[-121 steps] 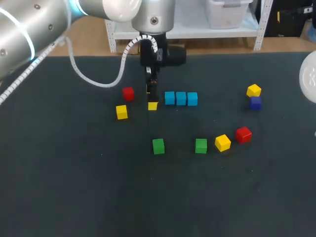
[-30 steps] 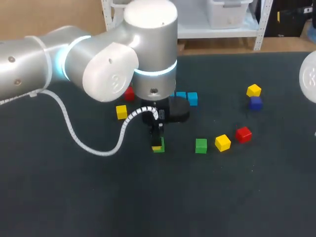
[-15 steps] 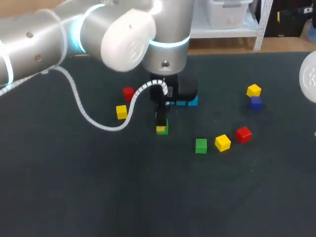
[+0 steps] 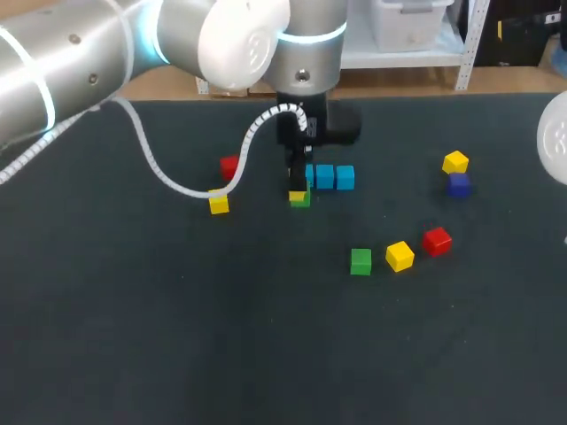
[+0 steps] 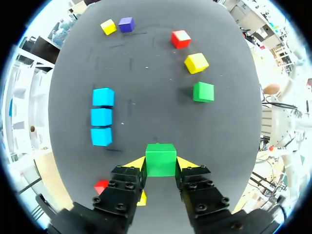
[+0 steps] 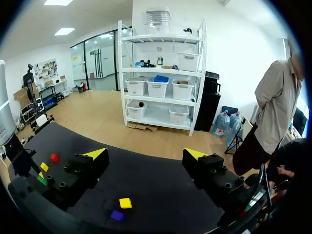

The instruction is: Place the blue cubes, place green cubes on the blue cubes, place the yellow cubes on the green cubes, then place the red cubes on the yellow cubes, and place purple cube on the red cubes.

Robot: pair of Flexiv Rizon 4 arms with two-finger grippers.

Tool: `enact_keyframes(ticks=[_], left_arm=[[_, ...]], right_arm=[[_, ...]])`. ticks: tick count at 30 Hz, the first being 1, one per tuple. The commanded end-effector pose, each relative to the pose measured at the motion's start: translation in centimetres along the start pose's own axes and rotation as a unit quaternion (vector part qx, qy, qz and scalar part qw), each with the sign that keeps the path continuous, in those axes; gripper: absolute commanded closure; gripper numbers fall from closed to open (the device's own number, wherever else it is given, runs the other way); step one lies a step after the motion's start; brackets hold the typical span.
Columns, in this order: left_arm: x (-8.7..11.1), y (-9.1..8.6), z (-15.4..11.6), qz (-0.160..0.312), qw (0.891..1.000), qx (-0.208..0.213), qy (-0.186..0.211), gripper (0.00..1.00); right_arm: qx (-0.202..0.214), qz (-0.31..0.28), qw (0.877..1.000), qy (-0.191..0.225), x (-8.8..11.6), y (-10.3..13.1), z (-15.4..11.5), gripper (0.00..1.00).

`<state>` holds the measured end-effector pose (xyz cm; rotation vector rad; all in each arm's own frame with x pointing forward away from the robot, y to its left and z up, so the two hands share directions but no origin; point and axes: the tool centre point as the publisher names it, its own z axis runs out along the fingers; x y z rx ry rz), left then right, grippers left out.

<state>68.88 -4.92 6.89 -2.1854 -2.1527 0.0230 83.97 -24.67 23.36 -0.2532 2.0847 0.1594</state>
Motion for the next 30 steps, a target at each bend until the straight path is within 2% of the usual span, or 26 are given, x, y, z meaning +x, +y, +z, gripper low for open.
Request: enact_keyframes(ticks=[1, 11, 22, 30], left_arm=[[-1.1, 2.7, 0.2, 0.002, 0.999, 0.030, 0.010, 1.00], [-2.1, 6.2, 0.8, 0.000, 1.000, 0.026, 0.017, 1.00], [-2.0, 9.0, 1.4, -0.005, 0.999, 0.028, 0.020, 1.00], [-2.4, 10.3, 1.5, -0.005, 0.999, 0.031, 0.015, 1.00]], right_arm=[[-0.001, 0.000, 1.000, 0.000, 0.0, -0.1, 0.0, 0.00], [-0.001, 0.000, 1.000, 0.000, 0.0, -0.1, 0.0, 0.00], [-0.001, 0.000, 1.000, 0.000, 0.0, -0.1, 0.0, 0.00], [-0.001, 0.000, 1.000, 0.000, 0.0, -0.1, 0.0, 0.00]])
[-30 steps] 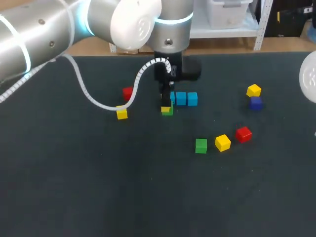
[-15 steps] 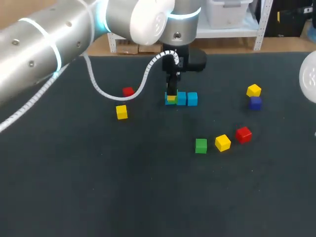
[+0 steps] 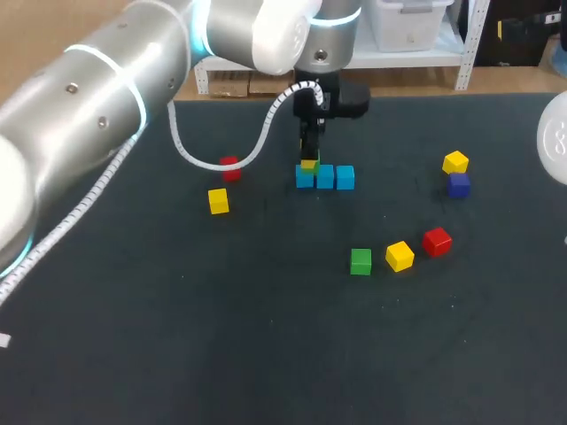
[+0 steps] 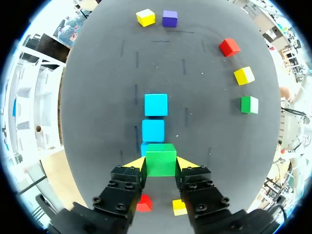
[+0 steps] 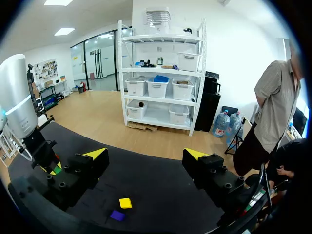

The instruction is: Place the blue cubes, place green cubes on the blue cubes, place the yellow cubes on the green cubes, then place the red cubes on the yellow cubes, and place purple cube on the red cubes.

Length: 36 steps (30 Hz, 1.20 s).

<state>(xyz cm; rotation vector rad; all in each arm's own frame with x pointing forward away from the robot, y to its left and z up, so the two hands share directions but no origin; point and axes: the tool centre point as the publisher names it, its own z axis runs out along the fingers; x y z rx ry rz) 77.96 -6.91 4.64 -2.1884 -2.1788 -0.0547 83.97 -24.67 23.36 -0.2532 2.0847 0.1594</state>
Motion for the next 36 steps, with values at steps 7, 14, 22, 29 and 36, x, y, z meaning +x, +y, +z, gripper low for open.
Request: enact_keyframes(ticks=[7, 14, 22, 29, 36], left_arm=[[-0.8, 1.2, 0.1, 0.003, 0.998, 0.070, 0.000, 1.00], [-0.6, 0.8, 0.6, -0.004, 0.997, 0.080, -0.008, 1.00], [0.0, 1.2, 1.2, -0.021, 0.996, 0.084, -0.020, 1.00], [0.0, 1.3, 1.1, -0.020, 0.996, 0.083, -0.029, 1.00], [-0.1, 1.4, 1.3, -0.019, 0.996, 0.086, -0.033, 1.00]], right_arm=[[-0.001, 0.000, 1.000, 0.000, 0.0, -0.1, 0.0, 0.00], [-0.001, 0.000, 1.000, 0.000, 0.0, -0.1, 0.0, 0.00], [-0.001, 0.000, 1.000, 0.000, 0.0, -0.1, 0.0, 0.00], [-0.001, 0.000, 1.000, 0.000, 0.0, -0.1, 0.0, 0.00], [-0.001, 0.000, 1.000, 0.000, 0.0, -0.1, 0.0, 0.00]])
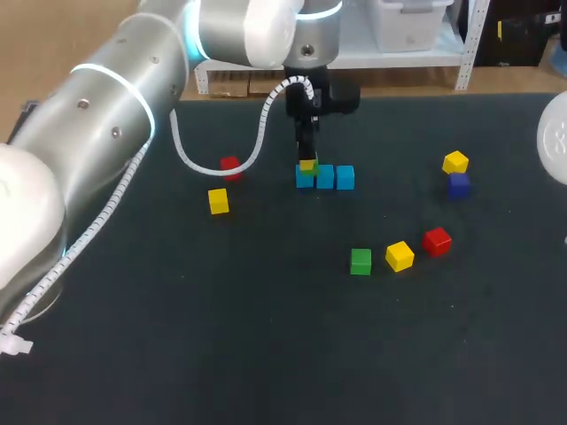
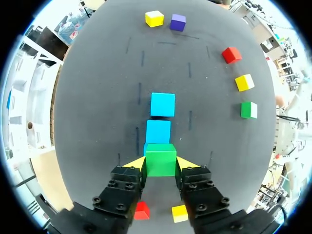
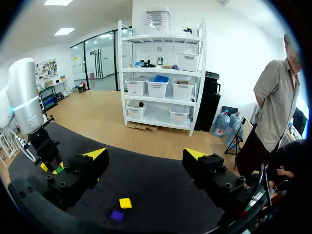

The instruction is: Place the blue cubes, place green cubes on the blue cubes, place the yellow cubes on the green cubes, then place the red cubes on the yellow cubes, and place purple cube on the red cubes.

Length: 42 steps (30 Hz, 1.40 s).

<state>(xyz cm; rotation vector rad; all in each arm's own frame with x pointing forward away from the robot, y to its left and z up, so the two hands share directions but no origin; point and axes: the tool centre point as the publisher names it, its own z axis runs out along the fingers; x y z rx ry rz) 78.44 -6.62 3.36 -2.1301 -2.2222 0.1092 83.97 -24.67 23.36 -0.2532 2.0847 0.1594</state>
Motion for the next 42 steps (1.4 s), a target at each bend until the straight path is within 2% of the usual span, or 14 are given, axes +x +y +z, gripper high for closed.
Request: enact_keyframes(ticks=[1, 42], left_arm=[[-0.36, 0.84, -0.04, 0.002, 0.999, 0.045, 0.003, 1.00], [-0.81, 1.34, 0.45, 0.007, 0.999, 0.048, 0.014, 1.00]], right_arm=[[-0.001, 0.000, 1.000, 0.000, 0.00, -0.06, 0.01, 0.00], [-0.001, 0.000, 1.000, 0.000, 0.00, -0.06, 0.01, 0.00]])
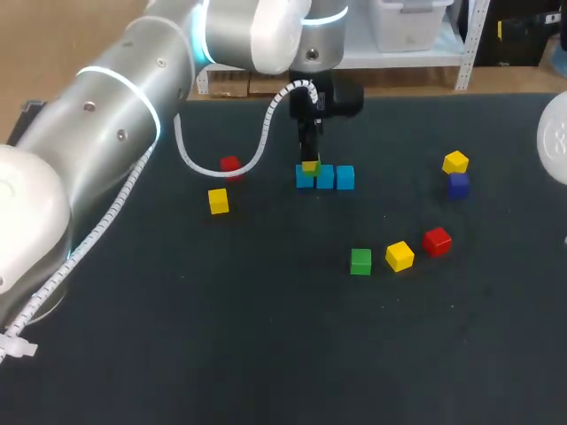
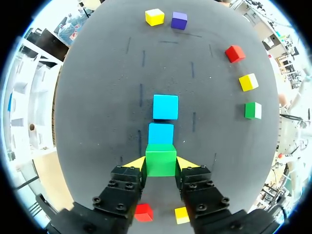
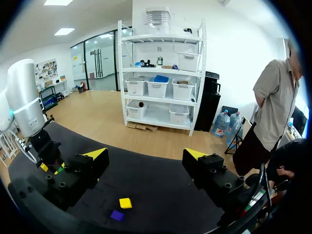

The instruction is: Place the blue cubes, place green cubes on the blue cubes, place the yellow cubes on the green cubes, then place the red cubes on the yellow cubes, and place purple cube on the red cubes.

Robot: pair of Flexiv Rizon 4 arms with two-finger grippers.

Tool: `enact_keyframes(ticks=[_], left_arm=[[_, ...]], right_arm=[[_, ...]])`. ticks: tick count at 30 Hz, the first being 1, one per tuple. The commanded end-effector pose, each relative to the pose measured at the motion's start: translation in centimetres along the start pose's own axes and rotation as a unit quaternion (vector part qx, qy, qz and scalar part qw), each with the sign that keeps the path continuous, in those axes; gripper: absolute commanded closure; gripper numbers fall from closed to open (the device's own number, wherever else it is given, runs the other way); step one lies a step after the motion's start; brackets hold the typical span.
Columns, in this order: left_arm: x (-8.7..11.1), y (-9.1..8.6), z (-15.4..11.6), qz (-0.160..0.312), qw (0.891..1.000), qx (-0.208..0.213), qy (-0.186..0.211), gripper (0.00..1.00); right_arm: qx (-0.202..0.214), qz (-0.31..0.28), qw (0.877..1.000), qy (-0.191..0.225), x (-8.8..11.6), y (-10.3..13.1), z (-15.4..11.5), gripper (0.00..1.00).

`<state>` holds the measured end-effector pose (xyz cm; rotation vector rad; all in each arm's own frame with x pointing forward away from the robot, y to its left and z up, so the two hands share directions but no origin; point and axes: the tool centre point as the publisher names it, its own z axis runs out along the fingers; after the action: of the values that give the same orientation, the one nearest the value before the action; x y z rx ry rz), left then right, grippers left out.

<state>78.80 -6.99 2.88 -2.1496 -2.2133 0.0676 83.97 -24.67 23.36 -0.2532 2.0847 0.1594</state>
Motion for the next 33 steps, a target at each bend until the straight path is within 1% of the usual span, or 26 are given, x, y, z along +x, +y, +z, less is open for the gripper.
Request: enact_keyframes(ticks=[1, 4, 5, 7, 8, 9, 11, 12, 13, 14, 24, 27, 29, 33], left_arm=[[-0.4, 1.0, 0.0, 0.001, 0.998, 0.060, 0.006, 1.00], [-0.4, 1.0, 0.1, 0.001, 0.998, 0.060, 0.006, 1.00], [-0.4, 1.0, 0.1, 0.000, 0.998, 0.060, 0.006, 0.98], [-0.4, 1.0, 0.1, 0.000, 0.998, 0.060, 0.006, 0.86], [-0.3, 1.0, 0.1, 0.001, 0.998, 0.061, 0.006, 0.78], [-0.3, 1.0, 0.1, 0.001, 0.998, 0.061, 0.006, 0.64], [-0.3, 1.0, 0.1, 0.002, 0.998, 0.061, 0.006, 0.46], [-0.3, 1.0, 0.1, 0.002, 0.998, 0.061, 0.005, 0.31], [-0.3, 1.0, 0.1, 0.002, 0.998, 0.061, 0.005, 0.20], [-0.3, 1.0, 0.1, 0.002, 0.998, 0.061, 0.006, 0.00], [-0.1, 1.0, -0.2, 0.000, 0.998, 0.061, 0.003, 0.00], [0.2, 0.8, -0.8, -0.019, 0.998, 0.060, 0.003, 0.00], [0.4, 0.3, -1.4, -0.008, 0.998, 0.059, -0.006, 0.00], [0.8, -0.9, -2.7, -0.008, 0.998, 0.053, -0.015, 0.00]], right_arm=[[-0.001, 0.000, 1.000, 0.000, 0.0, -0.1, 0.0, 0.00], [-0.001, 0.000, 1.000, 0.000, 0.0, -0.1, 0.0, 0.00], [-0.001, 0.000, 1.000, 0.000, 0.0, -0.1, 0.0, 0.00], [-0.001, 0.000, 1.000, 0.000, 0.0, -0.1, 0.0, 0.00], [-0.001, 0.000, 1.000, 0.000, 0.0, -0.1, 0.0, 0.00], [-0.001, 0.000, 1.000, 0.000, 0.0, -0.1, 0.0, 0.00], [-0.001, 0.000, 1.000, 0.000, 0.0, -0.1, 0.0, 0.00], [-0.001, 0.000, 1.000, 0.000, 0.0, -0.1, 0.0, 0.00], [-0.001, 0.000, 1.000, 0.000, 0.0, -0.1, 0.0, 0.00], [-0.001, 0.000, 1.000, 0.000, 0.0, -0.1, 0.0, 0.00], [-0.001, 0.000, 1.000, 0.000, 0.0, -0.1, 0.0, 0.00], [-0.001, 0.000, 1.000, 0.000, 0.0, -0.1, 0.0, 0.00], [-0.001, 0.000, 1.000, 0.000, 0.0, -0.1, 0.0, 0.00], [-0.001, 0.000, 1.000, 0.000, 0.0, -0.1, 0.0, 0.00]])
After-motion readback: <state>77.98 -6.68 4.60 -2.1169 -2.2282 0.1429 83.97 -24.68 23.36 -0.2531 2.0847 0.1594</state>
